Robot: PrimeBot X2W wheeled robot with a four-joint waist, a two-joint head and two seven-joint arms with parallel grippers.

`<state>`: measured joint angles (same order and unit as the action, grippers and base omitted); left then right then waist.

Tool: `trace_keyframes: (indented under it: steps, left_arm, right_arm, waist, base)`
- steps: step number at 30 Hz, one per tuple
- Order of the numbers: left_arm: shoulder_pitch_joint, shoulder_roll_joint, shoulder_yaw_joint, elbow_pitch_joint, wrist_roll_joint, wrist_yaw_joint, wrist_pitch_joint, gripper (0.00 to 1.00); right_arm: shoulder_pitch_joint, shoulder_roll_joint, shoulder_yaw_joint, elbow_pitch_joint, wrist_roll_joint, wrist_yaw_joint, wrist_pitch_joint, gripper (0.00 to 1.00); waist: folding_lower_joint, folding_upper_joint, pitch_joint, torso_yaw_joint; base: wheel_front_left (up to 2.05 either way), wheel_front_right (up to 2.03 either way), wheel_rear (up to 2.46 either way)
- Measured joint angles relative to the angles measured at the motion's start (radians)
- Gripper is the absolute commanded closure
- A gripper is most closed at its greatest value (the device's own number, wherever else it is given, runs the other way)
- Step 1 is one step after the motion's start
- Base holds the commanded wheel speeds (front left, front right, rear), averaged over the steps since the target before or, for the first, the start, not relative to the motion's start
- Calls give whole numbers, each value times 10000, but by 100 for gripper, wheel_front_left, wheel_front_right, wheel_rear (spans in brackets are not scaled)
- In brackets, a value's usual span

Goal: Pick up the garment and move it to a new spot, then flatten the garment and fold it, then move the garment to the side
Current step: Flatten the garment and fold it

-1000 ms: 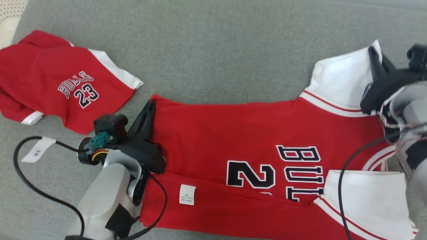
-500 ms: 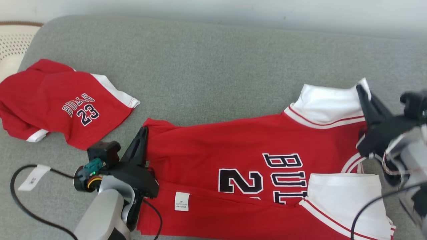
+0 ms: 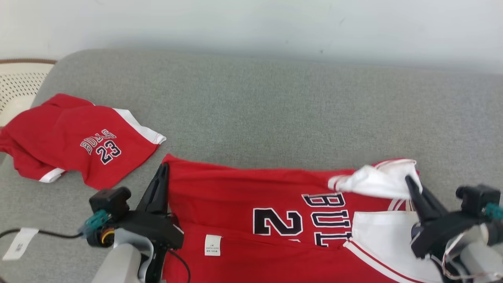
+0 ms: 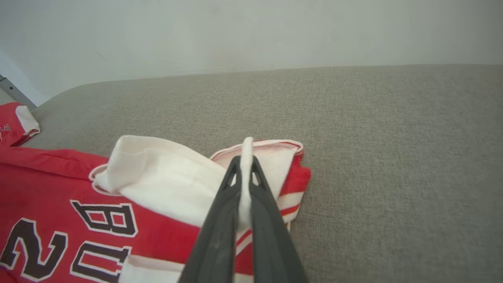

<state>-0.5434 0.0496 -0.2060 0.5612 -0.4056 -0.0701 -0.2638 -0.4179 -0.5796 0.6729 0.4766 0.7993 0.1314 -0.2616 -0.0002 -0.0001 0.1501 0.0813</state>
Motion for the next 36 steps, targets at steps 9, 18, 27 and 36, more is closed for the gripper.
trace_keyframes:
  steps: [9,18,27,36]
  left_arm:
    - [1264,4,-12,-483,-1103,-167,0,100]
    - [2417,6,-345,-750,-1850,-339,0,100]
    - [2850,-2,-94,-487,-2034,-272,0,100]
    - [3096,-4,347,-144,-1996,-253,0,100]
  right_arm:
    - [1097,439,-619,-15,-111,0,2,100]
    - [2033,558,-1200,-715,-150,0,-17,100]
    - [2581,654,-1722,-1129,-111,0,-17,100]
    - [3186,715,-1779,-1661,27,0,-17,100]
  waist:
    - [1,0,-557,130]
    - [0,0,-911,193]
    - [2,1,-900,-11]
    - [2,1,-953,-179]
  base:
    - [0,0,0]
    - [0,0,0]
    - [0,0,0]
    - [0,0,0]
